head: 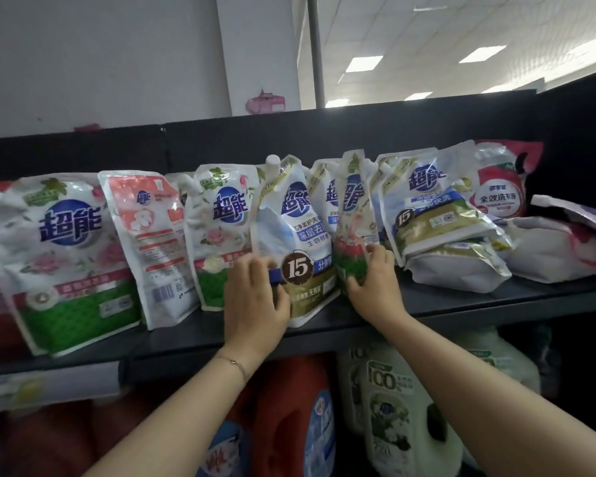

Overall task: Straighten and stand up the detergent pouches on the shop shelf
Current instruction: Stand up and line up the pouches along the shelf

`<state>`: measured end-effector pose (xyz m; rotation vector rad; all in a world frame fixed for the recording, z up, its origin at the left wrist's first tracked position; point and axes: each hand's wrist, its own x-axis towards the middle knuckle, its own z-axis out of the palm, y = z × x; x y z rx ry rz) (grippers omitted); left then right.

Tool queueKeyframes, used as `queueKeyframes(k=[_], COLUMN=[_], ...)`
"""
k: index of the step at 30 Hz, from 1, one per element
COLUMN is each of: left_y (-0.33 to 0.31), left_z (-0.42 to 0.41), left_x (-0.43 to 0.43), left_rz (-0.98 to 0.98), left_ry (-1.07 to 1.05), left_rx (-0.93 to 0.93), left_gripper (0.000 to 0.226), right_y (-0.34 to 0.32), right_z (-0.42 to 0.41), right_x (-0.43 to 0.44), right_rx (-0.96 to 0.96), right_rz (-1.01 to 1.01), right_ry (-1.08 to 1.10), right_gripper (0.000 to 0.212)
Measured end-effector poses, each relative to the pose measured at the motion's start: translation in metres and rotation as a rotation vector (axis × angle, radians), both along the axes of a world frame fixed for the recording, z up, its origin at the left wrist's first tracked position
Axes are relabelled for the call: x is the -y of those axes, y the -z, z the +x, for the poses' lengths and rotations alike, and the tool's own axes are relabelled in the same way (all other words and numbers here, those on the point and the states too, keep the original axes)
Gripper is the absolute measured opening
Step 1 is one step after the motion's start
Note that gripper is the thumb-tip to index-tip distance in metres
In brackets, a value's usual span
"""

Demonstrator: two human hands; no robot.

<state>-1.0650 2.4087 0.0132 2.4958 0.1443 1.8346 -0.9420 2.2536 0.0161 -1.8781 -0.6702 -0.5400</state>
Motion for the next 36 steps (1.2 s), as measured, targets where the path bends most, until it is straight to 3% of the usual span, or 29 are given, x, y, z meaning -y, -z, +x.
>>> queueKeyframes(k=[5,14,23,27,36], left_y=[-0.012,-0.020,-0.041,-0.041,-0.048], left_z=[0.003,0.039,0.119,0.157,0.209], left_x=[0.011,0.055,0.132,0.163,0.182], left_rz=[0.214,0.361,0.225,0.058,-0.192], left_ry=[-0.112,-0.105,0.060,0.130,0.089], left_rx=[-0.112,-0.230,-0.217,-0.301,-0.406], left_gripper=[0.025,0.029,0.030,0.027,0.033], right_y=[0.002,0.008,-0.040,-0.051,-0.061], right_z=[0.002,-0.012,0.046,0.077,0.132], right_x=[-0.003,0.019,0.111,0.149,0.184], right_rx=[0.024,0.144,0.332,0.333,0.206], right_rz=[0.043,0.090,-0.170,-0.267,-0.238], right_ry=[0.014,-0.105,-0.027,0.049,0.116], right_gripper=[0.046,0.054,0.027,0.032,0.039])
